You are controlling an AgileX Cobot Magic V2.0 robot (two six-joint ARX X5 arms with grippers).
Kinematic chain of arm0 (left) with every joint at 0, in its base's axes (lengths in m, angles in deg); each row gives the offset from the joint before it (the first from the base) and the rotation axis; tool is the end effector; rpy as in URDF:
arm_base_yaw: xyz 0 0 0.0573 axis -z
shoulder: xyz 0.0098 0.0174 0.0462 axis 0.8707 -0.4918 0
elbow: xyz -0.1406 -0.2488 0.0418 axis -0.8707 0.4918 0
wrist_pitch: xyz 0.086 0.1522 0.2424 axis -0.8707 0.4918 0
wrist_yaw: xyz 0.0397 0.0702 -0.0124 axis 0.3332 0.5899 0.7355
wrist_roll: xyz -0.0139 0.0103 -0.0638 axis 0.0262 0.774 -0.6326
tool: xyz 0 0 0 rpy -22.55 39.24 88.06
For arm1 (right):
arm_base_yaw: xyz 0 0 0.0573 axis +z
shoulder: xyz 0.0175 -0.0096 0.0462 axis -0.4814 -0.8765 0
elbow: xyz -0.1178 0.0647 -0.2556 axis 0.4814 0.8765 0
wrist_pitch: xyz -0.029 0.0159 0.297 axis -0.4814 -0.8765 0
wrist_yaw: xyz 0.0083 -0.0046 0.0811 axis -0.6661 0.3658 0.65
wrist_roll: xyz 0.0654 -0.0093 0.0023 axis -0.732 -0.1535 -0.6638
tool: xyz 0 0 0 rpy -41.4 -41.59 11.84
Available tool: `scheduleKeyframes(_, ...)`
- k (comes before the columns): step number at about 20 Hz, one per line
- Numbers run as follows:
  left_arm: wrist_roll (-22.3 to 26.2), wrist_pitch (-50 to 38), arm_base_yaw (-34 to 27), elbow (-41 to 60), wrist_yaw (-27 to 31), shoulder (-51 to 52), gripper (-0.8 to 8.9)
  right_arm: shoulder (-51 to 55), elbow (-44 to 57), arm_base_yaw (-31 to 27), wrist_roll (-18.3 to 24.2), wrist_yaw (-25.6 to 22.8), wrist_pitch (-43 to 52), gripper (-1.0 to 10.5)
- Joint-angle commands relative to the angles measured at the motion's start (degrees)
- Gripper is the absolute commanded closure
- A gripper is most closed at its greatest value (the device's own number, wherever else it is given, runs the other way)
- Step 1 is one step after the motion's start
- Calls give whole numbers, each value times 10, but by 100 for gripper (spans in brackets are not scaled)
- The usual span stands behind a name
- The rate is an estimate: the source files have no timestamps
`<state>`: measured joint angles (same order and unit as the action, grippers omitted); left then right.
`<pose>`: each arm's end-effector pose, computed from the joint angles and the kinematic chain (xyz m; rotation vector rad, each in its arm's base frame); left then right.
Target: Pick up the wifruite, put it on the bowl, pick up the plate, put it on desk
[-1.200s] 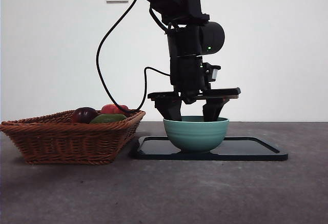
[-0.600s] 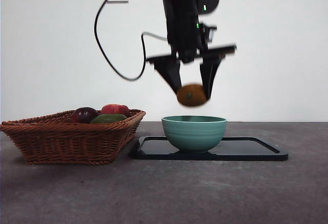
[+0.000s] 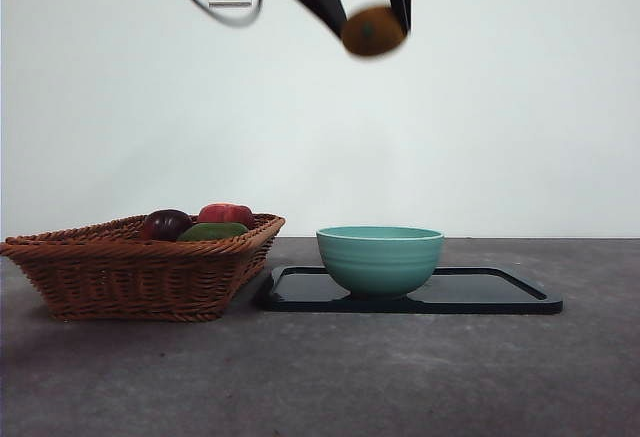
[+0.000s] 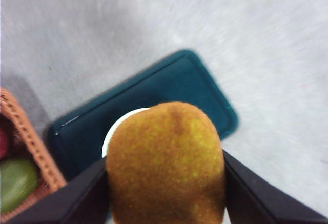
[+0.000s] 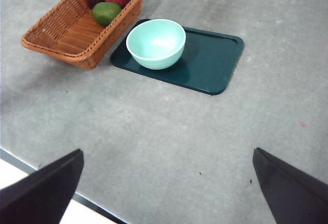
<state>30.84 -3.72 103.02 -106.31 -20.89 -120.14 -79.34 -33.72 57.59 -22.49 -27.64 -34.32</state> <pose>0.3669 -0.3358 0.4312 0.1860 0.9293 -0.6051 0.0282 0.0168 0.3610 0.0519 0.5686 0.4649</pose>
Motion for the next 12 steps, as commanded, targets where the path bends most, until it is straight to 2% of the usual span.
scheduleKeyframes(1, 9, 29, 11, 28, -1, 59, 573, 0, -5, 3, -4, 0, 7, 357)
scheduleKeyframes(10, 3, 29, 2, 387, 3, 357, 573, 0, -5, 3, -4, 0, 7, 357)
scheduleKeyframes(12, -6, 29, -5, 446, 24, 404, 572, 0, -5, 3, -4, 1, 7, 357)
